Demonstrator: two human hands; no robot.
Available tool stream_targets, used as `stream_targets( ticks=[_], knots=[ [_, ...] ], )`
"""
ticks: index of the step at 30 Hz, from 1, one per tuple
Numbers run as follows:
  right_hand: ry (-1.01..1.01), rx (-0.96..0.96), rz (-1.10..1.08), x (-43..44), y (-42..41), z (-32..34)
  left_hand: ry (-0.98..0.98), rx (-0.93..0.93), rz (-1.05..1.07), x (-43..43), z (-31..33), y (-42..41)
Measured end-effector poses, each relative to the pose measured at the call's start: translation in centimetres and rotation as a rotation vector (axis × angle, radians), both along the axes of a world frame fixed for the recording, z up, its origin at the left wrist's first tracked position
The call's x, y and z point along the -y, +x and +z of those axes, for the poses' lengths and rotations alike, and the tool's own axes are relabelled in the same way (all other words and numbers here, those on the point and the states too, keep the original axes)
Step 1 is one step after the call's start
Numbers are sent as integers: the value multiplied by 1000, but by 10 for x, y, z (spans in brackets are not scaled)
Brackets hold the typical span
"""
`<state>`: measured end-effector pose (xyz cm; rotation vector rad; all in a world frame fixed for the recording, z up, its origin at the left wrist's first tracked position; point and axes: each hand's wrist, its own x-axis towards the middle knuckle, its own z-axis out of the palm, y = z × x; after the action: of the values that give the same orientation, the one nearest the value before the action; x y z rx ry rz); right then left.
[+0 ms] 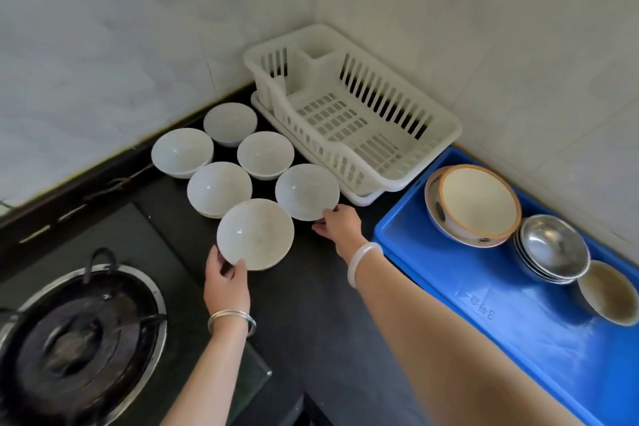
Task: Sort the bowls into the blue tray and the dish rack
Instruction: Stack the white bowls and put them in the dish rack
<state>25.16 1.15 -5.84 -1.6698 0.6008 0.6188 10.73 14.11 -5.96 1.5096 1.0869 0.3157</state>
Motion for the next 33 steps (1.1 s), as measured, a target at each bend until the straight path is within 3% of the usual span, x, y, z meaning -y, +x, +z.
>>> stream_targets(
  ticks=[4,8,13,21,33],
  knots=[
    [71,0,-134,1,1,7,-89,33,-7,-5,-5,-2],
    [136,109,-96,11,-5,26,-224,99,15,-10,-7,-2],
    [56,183,83,9,-21,51,-335,163,47,-14,-6,-1],
    [-146,109,308,-15,-35,53,-423,163,65,-22,-4,2],
    [-327,130,474,-33,-42,55,-434,129,55,-25,-1,9]
  ],
)
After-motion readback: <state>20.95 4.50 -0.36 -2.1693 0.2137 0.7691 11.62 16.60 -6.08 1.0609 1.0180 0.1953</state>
